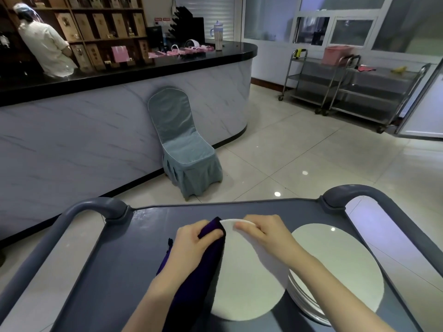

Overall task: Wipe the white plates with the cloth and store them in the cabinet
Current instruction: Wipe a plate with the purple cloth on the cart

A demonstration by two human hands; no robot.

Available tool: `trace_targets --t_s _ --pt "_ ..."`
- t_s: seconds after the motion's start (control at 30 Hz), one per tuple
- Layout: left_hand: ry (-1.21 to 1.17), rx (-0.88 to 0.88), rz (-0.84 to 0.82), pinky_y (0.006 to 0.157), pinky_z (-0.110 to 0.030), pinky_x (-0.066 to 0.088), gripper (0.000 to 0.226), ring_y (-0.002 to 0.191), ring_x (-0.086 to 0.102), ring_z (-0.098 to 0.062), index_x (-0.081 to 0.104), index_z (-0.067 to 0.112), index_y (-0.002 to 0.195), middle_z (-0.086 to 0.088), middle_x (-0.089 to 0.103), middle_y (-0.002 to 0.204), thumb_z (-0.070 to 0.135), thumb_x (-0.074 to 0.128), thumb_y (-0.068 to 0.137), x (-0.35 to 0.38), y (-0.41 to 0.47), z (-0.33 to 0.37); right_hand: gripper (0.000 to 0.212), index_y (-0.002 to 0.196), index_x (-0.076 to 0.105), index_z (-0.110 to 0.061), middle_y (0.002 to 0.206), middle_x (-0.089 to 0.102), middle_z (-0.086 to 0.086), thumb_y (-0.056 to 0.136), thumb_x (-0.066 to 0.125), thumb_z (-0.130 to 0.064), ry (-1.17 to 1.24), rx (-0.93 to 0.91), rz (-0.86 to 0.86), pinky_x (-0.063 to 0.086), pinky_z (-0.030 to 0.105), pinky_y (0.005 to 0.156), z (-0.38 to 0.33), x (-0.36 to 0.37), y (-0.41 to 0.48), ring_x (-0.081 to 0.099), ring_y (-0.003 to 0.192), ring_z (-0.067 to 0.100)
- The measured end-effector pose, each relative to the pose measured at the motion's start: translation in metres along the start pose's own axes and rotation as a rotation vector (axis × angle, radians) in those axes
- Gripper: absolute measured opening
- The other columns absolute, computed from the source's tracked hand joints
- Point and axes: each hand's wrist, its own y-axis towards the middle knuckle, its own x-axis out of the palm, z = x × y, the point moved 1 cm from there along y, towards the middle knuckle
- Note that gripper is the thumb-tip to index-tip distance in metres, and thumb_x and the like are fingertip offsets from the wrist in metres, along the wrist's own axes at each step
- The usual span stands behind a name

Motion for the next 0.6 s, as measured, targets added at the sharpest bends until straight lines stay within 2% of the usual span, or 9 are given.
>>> trace_targets --t_s 0.1,0.17,0.23,0.3,0.4,0.47,0.53,0.6 --pt "-0.241 -0.194 0.195 0.065 -0.019 0.047 0.020 0.065 0.061 -0.003 0.069 0.009 0.080 -0.001 0.073 0.076 0.018 0.060 0.096 0.004 -0.011 -0.012 0.047 0.059 0.038 -0.012 0.056 0.034 -0.008 0.096 0.061 -0.031 0.190 0.135 0.252 0.024 0.022 0.053 0.007 -0.006 -0.004 0.029 0.056 0.005" --pt "-0.332 -0.298 0.223 0.071 -0.027 0.051 0.023 0.072 0.064 -0.011 0.070 0.007 0.086 -0.004 0.074 0.081 0.021 0.056 0.098 0.007 -0.014 -0.017 0.048 0.059 0.035 -0.013 0.056 0.032 -0.009 0.097 0.059 -0.031 0.290 0.209 0.348 0.024 0.021 0.052 0.011 -0.004 -0.006 0.027 0.055 0.006" --pt "-0.277 -0.292 0.222 0.067 -0.028 0.049 0.024 0.070 0.061 -0.013 0.067 0.003 0.083 -0.007 0.072 0.078 0.022 0.059 0.096 0.004 -0.010 -0.021 0.045 0.061 0.035 -0.015 0.055 0.032 -0.011 0.098 0.057 -0.031 0.282 0.215 0.328 0.025 0.021 0.052 0.015 -0.001 -0.007 0.027 0.055 0.006" --pt "-0.173 -0.188 0.169 0.062 -0.021 0.046 0.021 0.065 0.058 -0.008 0.066 0.006 0.078 -0.004 0.071 0.074 0.019 0.064 0.093 -0.001 -0.004 -0.016 0.044 0.062 0.036 -0.019 0.055 0.035 -0.012 0.098 0.056 -0.031 0.215 0.174 0.231 0.026 0.021 0.053 0.015 -0.001 -0.007 0.030 0.055 0.004" --pt "0.055 0.006 -0.076 0.061 -0.017 0.043 0.016 0.060 0.056 0.002 0.068 0.022 0.072 0.009 0.069 0.068 0.019 0.072 0.087 -0.001 0.008 -0.005 0.046 0.057 0.038 -0.026 0.055 0.036 -0.012 0.098 0.057 -0.038 0.075 0.042 0.001 0.026 0.022 0.055 0.003 0.006 -0.003 0.032 0.055 0.004" --pt "0.149 0.046 -0.175 0.060 -0.017 0.040 0.017 0.059 0.054 0.002 0.066 0.027 0.070 0.012 0.065 0.064 0.023 0.073 0.086 0.001 0.011 -0.003 0.049 0.056 0.038 -0.024 0.054 0.035 -0.009 0.097 0.057 -0.043 0.038 -0.002 -0.066 0.026 0.022 0.055 -0.002 0.011 -0.003 0.031 0.055 0.005" --pt "0.033 0.001 -0.110 0.062 -0.021 0.042 0.015 0.062 0.057 -0.003 0.068 0.021 0.073 0.005 0.068 0.069 0.022 0.071 0.088 0.001 0.008 -0.006 0.048 0.057 0.038 -0.022 0.054 0.036 -0.010 0.097 0.058 -0.040 0.048 0.007 -0.021 0.026 0.022 0.055 -0.001 0.006 -0.001 0.032 0.055 0.005" --pt "-0.163 -0.108 0.073 0.062 -0.022 0.046 0.017 0.063 0.058 -0.005 0.068 0.012 0.075 -0.001 0.070 0.070 0.018 0.067 0.091 0.001 0.001 -0.013 0.047 0.059 0.036 -0.019 0.056 0.034 -0.010 0.097 0.059 -0.035 0.122 0.066 0.116 0.025 0.023 0.055 0.004 0.000 -0.001 0.030 0.056 0.005"
